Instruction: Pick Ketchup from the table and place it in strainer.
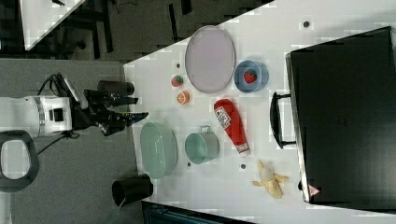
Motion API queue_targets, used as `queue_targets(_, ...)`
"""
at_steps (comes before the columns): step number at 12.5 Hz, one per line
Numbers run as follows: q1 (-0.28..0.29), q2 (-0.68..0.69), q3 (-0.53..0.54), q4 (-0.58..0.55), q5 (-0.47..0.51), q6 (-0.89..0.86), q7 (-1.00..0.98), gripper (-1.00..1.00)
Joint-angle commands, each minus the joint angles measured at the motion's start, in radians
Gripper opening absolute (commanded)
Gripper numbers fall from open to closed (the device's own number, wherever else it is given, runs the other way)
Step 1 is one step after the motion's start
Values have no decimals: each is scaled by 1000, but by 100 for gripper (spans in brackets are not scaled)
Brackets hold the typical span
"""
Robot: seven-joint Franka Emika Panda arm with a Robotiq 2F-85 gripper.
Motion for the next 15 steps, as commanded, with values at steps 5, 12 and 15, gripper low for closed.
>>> queue_targets(5, -97, -104, 41, -18, 35, -145, -47, 100)
queue_targets(12, -90, 2, 55, -171, 34, 71, -717, 100)
queue_targets(15, -87, 37, 69, -265, 34, 241, -1045, 100)
